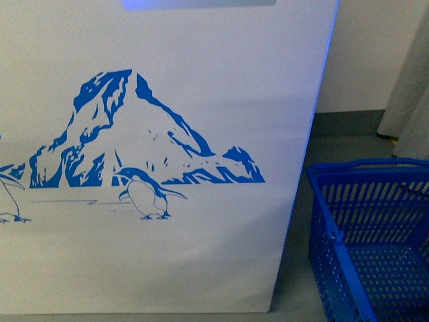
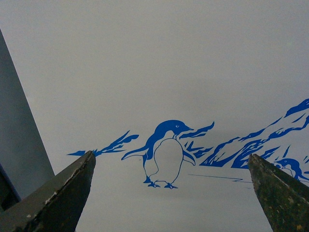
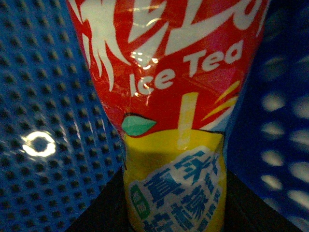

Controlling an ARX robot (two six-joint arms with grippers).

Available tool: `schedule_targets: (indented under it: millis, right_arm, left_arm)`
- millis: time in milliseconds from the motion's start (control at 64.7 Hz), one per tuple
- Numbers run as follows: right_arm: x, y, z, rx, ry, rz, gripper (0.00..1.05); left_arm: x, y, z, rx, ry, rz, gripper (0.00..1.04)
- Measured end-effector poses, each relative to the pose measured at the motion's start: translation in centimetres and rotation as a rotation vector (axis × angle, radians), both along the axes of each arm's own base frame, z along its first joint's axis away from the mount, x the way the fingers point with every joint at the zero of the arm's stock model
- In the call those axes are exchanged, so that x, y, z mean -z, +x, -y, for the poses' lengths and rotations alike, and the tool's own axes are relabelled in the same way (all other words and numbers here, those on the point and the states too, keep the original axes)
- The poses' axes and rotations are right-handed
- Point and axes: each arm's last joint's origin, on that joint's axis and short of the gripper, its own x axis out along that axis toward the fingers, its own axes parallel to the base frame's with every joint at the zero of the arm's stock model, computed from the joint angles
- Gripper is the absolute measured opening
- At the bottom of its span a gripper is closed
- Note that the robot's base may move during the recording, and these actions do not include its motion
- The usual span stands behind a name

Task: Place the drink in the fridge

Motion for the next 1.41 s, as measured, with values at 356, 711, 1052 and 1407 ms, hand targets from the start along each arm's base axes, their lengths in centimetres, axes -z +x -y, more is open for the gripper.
schedule_targets:
  millis: [356,711,1052,1407]
  right_arm:
    - [-20.8,-2.6,-4.4,-0.167,0.182,0.514,0.37]
    - [-37.2,-13.6,-9.7,-0.23,0.205,0.982,0.36]
    - [-39.4,-21.6,-12.3,-0.189,0.09,1.14,0.36]
    - [-39.4,-22.9,-12.9,-0.142,0.053,1.221,0.36]
  left_arm:
    - [0.0,0.0,0.0,0.0,0.0,0.0,0.97]
    - [0.0,0.0,0.0,0.0,0.0,0.0,0.97]
    - [0.0,0.0,0.0,0.0,0.0,0.0,0.97]
    - [0.0,0.0,0.0,0.0,0.0,0.0,0.97]
